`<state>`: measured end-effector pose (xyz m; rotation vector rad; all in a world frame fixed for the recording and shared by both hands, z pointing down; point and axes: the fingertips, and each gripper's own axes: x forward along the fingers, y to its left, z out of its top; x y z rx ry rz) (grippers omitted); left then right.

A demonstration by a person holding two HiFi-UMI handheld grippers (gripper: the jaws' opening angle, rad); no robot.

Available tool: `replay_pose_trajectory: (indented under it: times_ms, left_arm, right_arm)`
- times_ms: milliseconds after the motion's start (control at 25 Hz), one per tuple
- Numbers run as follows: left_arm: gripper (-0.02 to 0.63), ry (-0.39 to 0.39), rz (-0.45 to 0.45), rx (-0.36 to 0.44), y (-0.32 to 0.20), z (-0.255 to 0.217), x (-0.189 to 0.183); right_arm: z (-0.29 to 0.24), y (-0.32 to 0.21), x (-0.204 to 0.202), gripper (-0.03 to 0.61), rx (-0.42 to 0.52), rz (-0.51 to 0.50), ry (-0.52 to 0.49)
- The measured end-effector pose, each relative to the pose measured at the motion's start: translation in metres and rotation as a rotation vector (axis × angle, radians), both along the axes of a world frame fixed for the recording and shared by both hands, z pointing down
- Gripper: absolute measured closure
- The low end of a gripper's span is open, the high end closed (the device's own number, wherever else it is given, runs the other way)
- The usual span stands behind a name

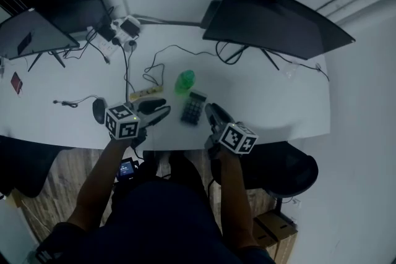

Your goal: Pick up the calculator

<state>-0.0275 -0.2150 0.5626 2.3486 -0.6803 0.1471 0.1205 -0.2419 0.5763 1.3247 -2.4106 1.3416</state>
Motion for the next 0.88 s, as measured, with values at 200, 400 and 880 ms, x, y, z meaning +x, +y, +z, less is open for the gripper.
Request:
replay_pose_trajectory:
  times_ms: [200, 400, 880]
  left_arm:
    - [0.474, -0.004, -0.002, -0.054, -0.008, 0.025, 0.006]
    - [0.465, -0.010, -0.005, -0.101, -0.016, 0.049, 0.010]
    - [0.447, -0.039, -0.007, -0.214, -0.025, 0.106, 0.024]
  right_arm:
    - [0.024, -0.014, 0.000, 0.472, -0.039, -0.012, 0.017]
    - [0.045, -0.029, 0.001, 0.457, -0.080, -0.010, 0.040]
    - [0.108, -0.047, 0.007, 0.445, -0.192, -0.031, 0.089]
